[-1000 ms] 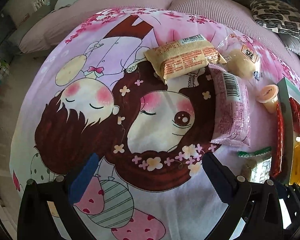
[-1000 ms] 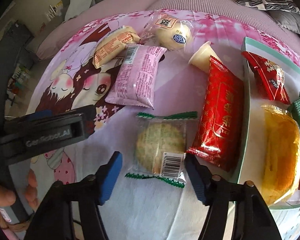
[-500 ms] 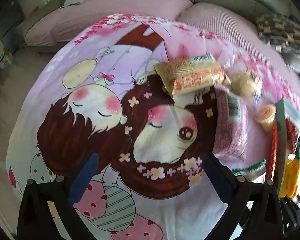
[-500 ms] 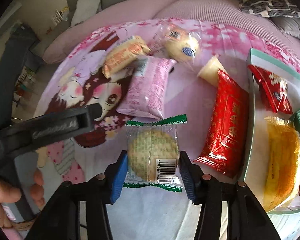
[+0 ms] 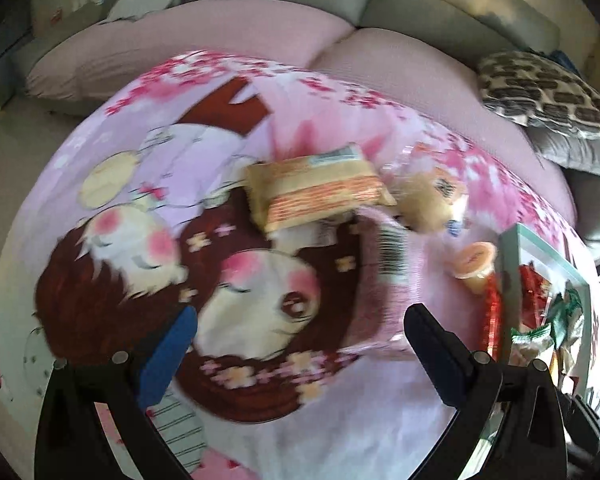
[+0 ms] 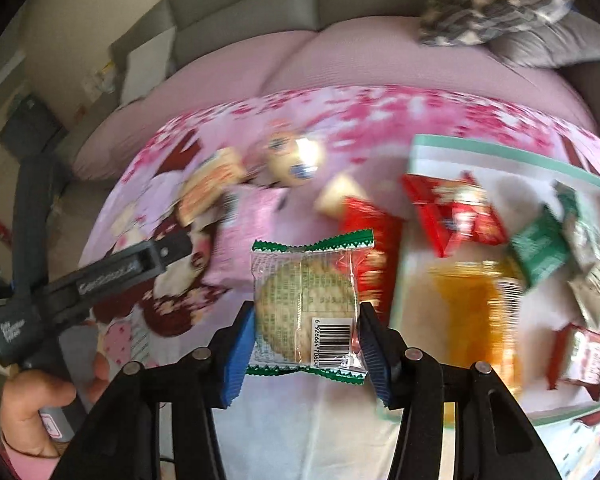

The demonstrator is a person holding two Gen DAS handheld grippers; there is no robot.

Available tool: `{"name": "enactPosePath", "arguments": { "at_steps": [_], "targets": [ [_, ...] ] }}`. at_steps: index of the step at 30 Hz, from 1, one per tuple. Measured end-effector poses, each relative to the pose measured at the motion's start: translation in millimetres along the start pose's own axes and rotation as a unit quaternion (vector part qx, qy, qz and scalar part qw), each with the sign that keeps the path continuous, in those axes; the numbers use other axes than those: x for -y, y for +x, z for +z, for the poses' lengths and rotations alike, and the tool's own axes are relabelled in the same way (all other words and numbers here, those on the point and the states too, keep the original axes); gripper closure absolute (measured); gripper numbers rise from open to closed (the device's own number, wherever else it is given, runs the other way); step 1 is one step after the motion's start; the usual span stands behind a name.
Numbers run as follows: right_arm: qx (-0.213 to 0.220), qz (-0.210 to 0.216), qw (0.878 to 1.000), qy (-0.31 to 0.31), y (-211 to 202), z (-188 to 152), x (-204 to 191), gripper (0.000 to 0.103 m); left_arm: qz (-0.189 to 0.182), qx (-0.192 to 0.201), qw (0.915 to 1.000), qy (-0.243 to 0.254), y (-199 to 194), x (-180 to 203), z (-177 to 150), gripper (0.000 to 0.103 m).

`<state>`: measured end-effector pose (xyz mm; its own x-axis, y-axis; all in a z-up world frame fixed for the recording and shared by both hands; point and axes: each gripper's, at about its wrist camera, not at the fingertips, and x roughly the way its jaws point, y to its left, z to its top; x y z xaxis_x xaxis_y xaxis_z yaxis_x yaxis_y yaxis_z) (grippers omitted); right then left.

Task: Organize snacks
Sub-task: 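Grasp the pink wafer pack with the left tool while the right tool lifts the cookie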

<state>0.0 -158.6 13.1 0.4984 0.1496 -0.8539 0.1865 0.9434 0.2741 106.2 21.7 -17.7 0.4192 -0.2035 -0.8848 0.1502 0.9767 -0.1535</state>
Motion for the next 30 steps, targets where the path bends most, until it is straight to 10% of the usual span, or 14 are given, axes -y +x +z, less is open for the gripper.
{"name": "enactPosePath", "arguments": {
  "at_steps": [18, 30],
  "targets": [
    [0.015, -0.034, 0.997, 0.073, -18, 9, 61, 0.050, -0.014, -0.045, 0.9969, 0.062, 49, 60, 1, 0.062],
    [0.032, -0.025, 0.996, 0.080, -32, 12, 65, 0.050, -0.044, 0.026, 0.9981, 0.033, -5, 53, 11, 0.064]
  ]
}}
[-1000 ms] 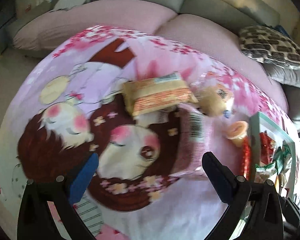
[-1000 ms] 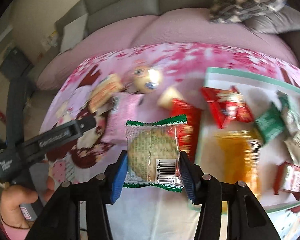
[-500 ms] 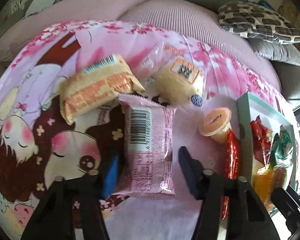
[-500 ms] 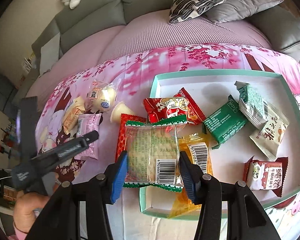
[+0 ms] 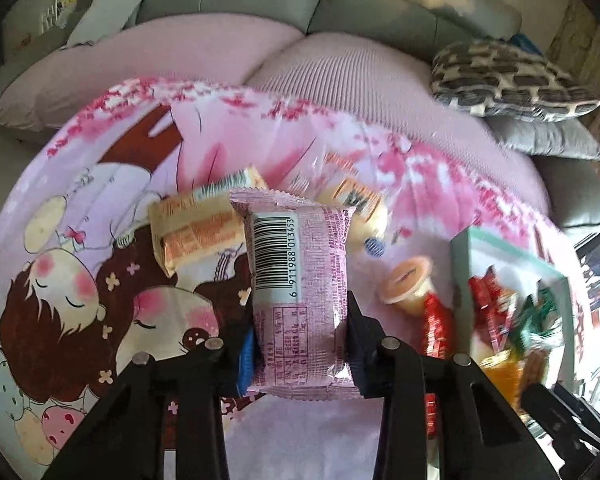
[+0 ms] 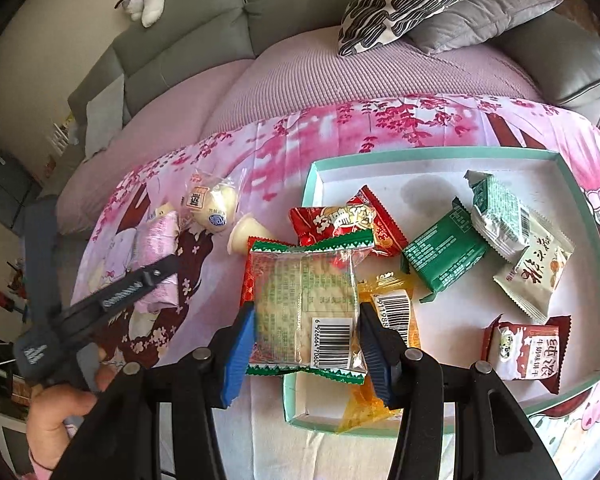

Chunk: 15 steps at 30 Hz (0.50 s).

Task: Organize snacks
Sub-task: 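Grasp the pink wafer pack with the left tool while the right tool lifts the cookie, then carry the pink wafer pack and the cookie over the tray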

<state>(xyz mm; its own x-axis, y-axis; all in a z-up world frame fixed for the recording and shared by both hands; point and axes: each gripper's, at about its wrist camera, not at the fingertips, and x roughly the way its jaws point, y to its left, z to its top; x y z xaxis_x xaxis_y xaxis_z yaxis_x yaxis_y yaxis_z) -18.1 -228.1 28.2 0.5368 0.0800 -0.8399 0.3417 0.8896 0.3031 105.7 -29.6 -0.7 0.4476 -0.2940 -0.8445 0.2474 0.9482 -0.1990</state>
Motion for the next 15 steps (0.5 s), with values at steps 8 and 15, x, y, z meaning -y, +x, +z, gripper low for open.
{"name": "enactPosePath", "arguments": {
  "at_steps": [8, 15],
  "targets": [
    [0.026, -0.018, 0.998, 0.053, -21, 11, 41, 0.050, -0.055, 0.022, 0.9964, 0.060, -22, 48, 0, 0.064],
    [0.056, -0.064, 0.988, 0.131, -46, 15, 101, 0.050, -0.088, 0.003, 0.9851, 0.148, -22, 112, -26, 0.064]
  ]
}}
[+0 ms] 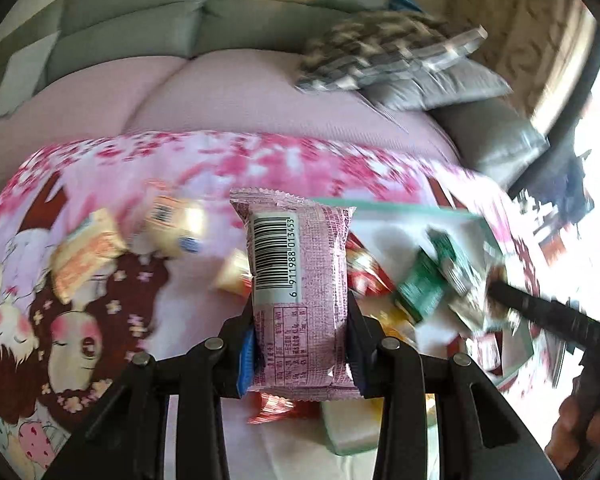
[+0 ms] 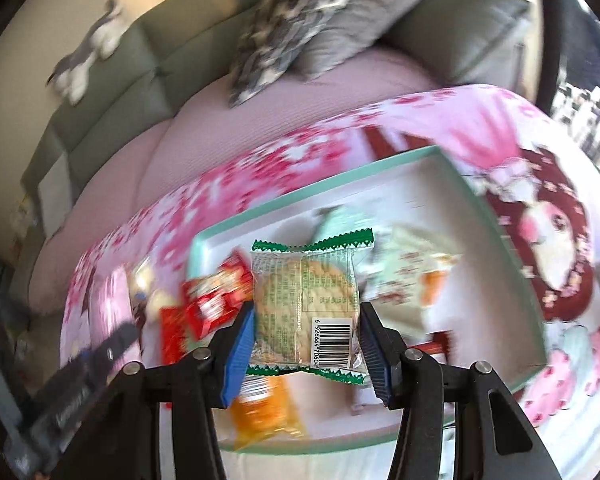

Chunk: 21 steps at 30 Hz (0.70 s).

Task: Organize snacks
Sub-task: 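Carry the pink wafer pack and the cookie over the tray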

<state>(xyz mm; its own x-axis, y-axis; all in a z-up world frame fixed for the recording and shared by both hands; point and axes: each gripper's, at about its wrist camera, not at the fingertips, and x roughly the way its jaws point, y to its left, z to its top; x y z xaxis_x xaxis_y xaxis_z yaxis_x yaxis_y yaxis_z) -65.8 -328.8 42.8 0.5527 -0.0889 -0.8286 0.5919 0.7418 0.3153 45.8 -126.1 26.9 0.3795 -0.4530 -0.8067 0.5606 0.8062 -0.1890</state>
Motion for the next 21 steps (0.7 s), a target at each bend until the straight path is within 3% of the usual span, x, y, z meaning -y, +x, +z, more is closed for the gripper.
{"name": "enactPosePath", "arguments": {
  "at_steps": [6, 14, 21],
  "targets": [
    [0.002, -0.022, 0.999, 0.046, -4, 7, 36, 0.050, 0.015, -0.038, 0.9988, 0.028, 17, 25, -13, 0.064],
    [-0.022, -0.018, 0.999, 0.038, 9, 5, 32, 0.050, 0.020, -0.067, 0.9955, 0.064, 34, 46, -25, 0.064],
    [-0.043, -0.021, 0.998, 0.029, 21, 1, 28, 0.050, 0.000, -0.074, 0.9942, 0.077, 38, 56, -31, 0.064]
  ]
}}
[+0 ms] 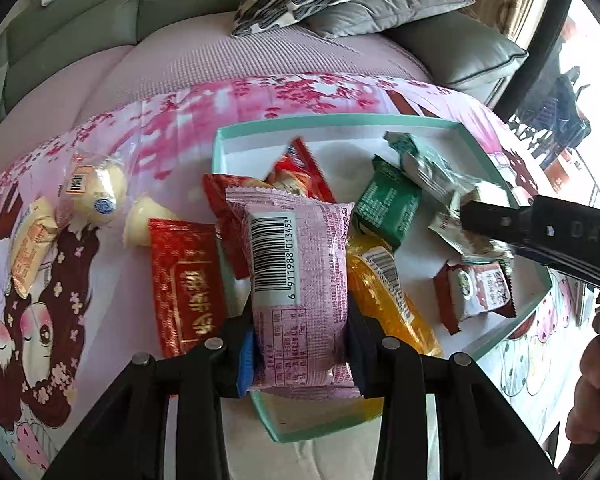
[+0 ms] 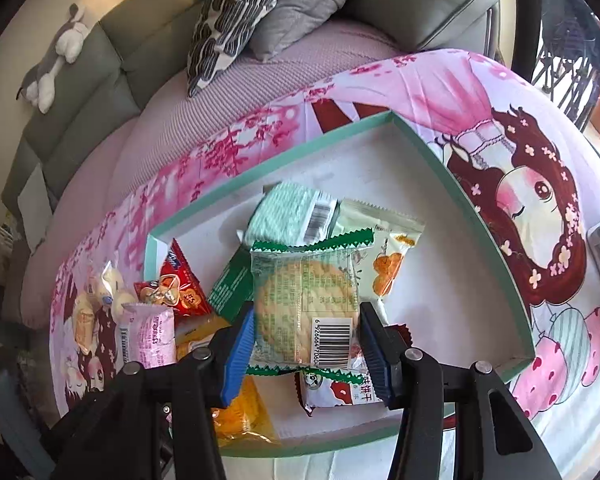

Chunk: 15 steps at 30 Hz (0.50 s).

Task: Organize snacks
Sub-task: 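Carry the pink wafer pack and the cookie over the tray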

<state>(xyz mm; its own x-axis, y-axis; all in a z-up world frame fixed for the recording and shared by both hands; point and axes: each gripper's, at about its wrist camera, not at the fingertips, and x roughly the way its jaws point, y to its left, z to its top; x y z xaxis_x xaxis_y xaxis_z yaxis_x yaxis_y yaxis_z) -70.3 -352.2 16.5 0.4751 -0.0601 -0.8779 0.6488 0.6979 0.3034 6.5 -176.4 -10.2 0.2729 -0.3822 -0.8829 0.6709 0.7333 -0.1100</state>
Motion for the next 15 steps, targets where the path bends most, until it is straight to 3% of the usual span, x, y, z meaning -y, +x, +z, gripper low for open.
{"name": "enactPosePath", "arguments": {
  "at_steps": [15],
  "targets": [
    [-0.027, -0.015, 0.999, -0.017, 25, -8, -6, 0.049, -0.005, -0.045, 0.9985, 0.029, 26, 21, -10, 0.064]
  ]
}}
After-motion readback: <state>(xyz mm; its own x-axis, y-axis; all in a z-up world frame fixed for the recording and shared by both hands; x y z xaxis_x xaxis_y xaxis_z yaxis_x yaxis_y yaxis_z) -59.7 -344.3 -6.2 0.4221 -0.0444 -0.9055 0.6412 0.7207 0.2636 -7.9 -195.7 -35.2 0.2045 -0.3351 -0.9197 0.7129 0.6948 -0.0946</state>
